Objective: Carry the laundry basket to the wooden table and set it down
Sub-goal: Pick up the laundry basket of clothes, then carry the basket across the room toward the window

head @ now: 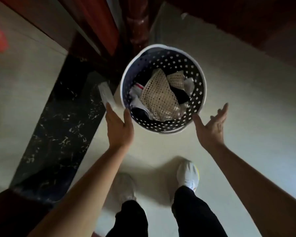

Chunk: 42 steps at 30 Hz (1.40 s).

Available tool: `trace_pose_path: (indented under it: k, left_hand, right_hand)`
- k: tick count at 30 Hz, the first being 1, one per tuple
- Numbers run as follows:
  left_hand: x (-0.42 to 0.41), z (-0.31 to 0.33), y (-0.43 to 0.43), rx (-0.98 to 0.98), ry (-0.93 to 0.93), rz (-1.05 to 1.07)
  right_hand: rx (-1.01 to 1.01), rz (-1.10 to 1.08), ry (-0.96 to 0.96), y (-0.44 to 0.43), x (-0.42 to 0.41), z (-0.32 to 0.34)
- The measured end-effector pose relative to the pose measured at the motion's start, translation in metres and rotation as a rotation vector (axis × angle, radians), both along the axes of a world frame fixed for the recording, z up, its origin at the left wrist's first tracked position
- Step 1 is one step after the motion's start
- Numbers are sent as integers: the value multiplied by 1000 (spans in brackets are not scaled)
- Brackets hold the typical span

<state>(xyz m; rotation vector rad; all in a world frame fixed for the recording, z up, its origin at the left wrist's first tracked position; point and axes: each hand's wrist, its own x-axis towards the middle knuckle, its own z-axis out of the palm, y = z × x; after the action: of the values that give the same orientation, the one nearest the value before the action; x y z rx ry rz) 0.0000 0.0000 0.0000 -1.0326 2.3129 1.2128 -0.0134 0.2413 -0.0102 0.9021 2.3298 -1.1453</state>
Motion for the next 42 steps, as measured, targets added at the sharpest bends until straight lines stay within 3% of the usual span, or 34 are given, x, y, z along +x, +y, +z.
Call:
trace_pose_path:
  k: [3, 6, 12, 19, 26, 35, 42]
  left_hand:
    - [-35, -40, 0, -38, 62, 13]
    - [-53, -62, 1, -31, 41, 31]
    - [-18, -11, 2, -107, 78, 28]
    - [46, 127, -14, -73, 33, 163]
    - [74, 322, -16, 108, 153, 249]
    - [91, 576, 9, 249, 421, -79]
    - [122, 674, 101, 466, 452, -479]
  right_hand:
    - [-15, -8, 80, 6, -26, -33]
    - [21, 51, 11, 8, -45, -54]
    - [2, 12, -21, 3, -25, -17]
    - [-155, 6, 34, -13, 34, 131]
    - [-361, -143, 163, -10, 72, 323]
    - [-437, -422, 433, 0, 163, 581]
    - [-257, -770, 692, 58, 286, 686]
